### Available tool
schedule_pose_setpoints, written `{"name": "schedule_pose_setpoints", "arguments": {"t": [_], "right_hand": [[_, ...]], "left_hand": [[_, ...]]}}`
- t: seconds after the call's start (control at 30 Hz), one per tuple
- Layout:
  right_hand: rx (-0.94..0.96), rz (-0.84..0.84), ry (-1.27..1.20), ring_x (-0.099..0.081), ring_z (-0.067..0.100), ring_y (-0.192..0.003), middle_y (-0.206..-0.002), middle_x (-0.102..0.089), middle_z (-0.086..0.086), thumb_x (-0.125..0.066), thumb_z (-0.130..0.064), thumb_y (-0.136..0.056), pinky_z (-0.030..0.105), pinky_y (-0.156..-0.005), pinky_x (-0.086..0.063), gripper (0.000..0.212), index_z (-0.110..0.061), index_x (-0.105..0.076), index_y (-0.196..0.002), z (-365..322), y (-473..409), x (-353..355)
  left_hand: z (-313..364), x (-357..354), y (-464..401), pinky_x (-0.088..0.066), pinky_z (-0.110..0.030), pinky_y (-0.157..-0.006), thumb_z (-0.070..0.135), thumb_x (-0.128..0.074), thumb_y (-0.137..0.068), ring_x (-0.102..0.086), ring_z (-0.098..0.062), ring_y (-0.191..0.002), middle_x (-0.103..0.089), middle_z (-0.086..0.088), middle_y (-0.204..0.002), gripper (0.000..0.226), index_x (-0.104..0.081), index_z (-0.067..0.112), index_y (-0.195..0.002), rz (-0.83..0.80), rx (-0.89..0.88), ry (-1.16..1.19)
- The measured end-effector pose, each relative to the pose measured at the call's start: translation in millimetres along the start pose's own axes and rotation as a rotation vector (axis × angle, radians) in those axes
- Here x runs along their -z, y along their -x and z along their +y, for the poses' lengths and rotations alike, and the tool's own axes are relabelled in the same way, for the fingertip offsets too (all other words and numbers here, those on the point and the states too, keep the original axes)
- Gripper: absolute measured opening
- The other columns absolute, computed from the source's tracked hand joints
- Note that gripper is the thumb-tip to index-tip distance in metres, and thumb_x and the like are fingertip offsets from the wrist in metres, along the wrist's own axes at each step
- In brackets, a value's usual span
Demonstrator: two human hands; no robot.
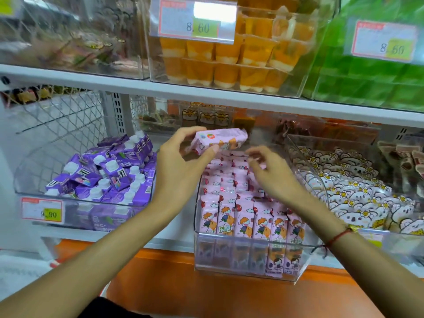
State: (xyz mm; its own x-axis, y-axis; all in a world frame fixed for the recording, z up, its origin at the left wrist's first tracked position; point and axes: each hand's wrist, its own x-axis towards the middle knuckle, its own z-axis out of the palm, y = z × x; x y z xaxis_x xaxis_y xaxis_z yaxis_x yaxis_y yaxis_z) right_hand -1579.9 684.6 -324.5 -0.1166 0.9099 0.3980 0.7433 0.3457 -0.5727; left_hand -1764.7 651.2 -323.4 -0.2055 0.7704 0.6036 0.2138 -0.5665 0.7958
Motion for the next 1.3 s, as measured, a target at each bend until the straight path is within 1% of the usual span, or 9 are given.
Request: {"name": "schedule_pose_setpoints", "arguments": {"t": [0.17,0.33,0.47,0.73,0.87,0.97,1.07,1.2,1.3], "right_hand": [[0.006,-0.317,0.426,-0.048,0.03,-0.12,-0.13,-0.058,0.01,-0.036,-0.039,-0.1,0.04,-0.098,-0.036,0.044,-0.02,-0.046,-0.138,10,-8,-16],[0.077,-0.318,0.406,-0.044,0.026,-0.125,-0.134,-0.054,0.007,-0.04,-0.04,-0.099,0.038,-0.103,-0.034,0.045,-0.022,-0.043,-0.14,20,4,-10],[0.143,-0.364,0.459,-0.031,0.022,-0.136,-0.15,-0.036,0.0,-0.034,-0.043,-0.1,0.037,-0.112,-0.025,0.049,-0.025,-0.032,-0.146,27,14,-9],[0.161,-0.304,0.377,-0.045,0.022,-0.121,-0.134,-0.051,0.0,-0.038,-0.039,-0.1,0.035,-0.099,-0.033,0.044,-0.026,-0.038,-0.143,22,23,-2],[0.202,-0.305,0.481,-0.041,0.02,-0.127,-0.143,-0.044,-0.001,-0.034,-0.04,-0.101,0.035,-0.104,-0.031,0.047,-0.025,-0.034,-0.145,17,28,-1],[0.215,-0.313,0.518,-0.039,0.019,-0.129,-0.145,-0.041,-0.002,-0.03,-0.041,-0.102,0.036,-0.107,-0.029,0.048,-0.025,-0.032,-0.147,15,30,1],[0.191,-0.32,0.494,-0.034,0.018,-0.136,-0.152,-0.034,-0.002,-0.029,-0.041,-0.102,0.035,-0.112,-0.025,0.047,-0.025,-0.036,-0.145,15,34,6],[0.17,-0.315,0.466,-0.03,0.018,-0.139,-0.155,-0.031,0.0,-0.029,-0.041,-0.102,0.034,-0.114,-0.023,0.045,-0.025,-0.039,-0.143,15,39,12],[0.175,-0.293,0.46,-0.031,0.018,-0.138,-0.155,-0.031,-0.001,-0.029,-0.044,-0.101,0.033,-0.112,-0.023,0.046,-0.026,-0.039,-0.143,12,43,12]], "left_hand": [[-12,-2,-13,-0.045,-0.008,-0.072,0.021,-0.076,-0.08,-0.061,0.0,-0.09,-0.068,0.007,-0.101,0.033,-0.066,0.019,-0.111,-0.092,0.025,-0.133],[-16,-10,-29,-0.049,-0.023,-0.075,0.028,-0.074,-0.081,-0.06,-0.008,-0.095,-0.069,0.004,-0.105,0.034,-0.065,0.021,-0.113,-0.248,-0.023,-0.333],[-17,-16,-44,-0.041,-0.018,-0.073,0.032,-0.072,-0.083,-0.057,-0.005,-0.098,-0.063,0.011,-0.105,0.036,-0.064,0.021,-0.116,-0.402,-0.073,-0.528],[-9,-47,-75,-0.039,-0.028,-0.081,0.038,-0.073,-0.081,-0.059,-0.019,-0.111,-0.066,-0.002,-0.121,0.045,-0.064,0.019,-0.12,-0.783,-0.198,-0.851],[-21,-68,-76,-0.04,-0.029,-0.065,0.034,-0.071,-0.083,-0.058,-0.021,-0.085,-0.065,-0.003,-0.091,0.017,-0.065,0.018,-0.085,-0.89,-0.148,-0.874],[-30,-76,-76,-0.044,-0.033,-0.077,0.03,-0.07,-0.085,-0.058,-0.026,-0.103,-0.065,-0.008,-0.112,0.026,-0.069,0.015,-0.106,-0.97,-0.118,-0.909],[-36,-75,-78,-0.048,-0.033,-0.092,0.022,-0.065,-0.09,-0.058,-0.02,-0.111,-0.062,-0.005,-0.124,0.035,-0.06,0.014,-0.123,-1.022,-0.045,-0.839],[-33,-69,-79,-0.043,-0.026,-0.084,0.024,-0.05,-0.099,-0.055,-0.011,-0.092,-0.064,-0.003,-0.12,0.027,-0.064,0.012,-0.119,-1.094,-0.022,-0.804],[-29,-65,-77,-0.041,-0.026,-0.084,0.03,-0.047,-0.099,-0.055,-0.011,-0.098,-0.063,0.0,-0.122,0.032,-0.063,0.015,-0.123,-1.084,-0.053,-0.806]]}}
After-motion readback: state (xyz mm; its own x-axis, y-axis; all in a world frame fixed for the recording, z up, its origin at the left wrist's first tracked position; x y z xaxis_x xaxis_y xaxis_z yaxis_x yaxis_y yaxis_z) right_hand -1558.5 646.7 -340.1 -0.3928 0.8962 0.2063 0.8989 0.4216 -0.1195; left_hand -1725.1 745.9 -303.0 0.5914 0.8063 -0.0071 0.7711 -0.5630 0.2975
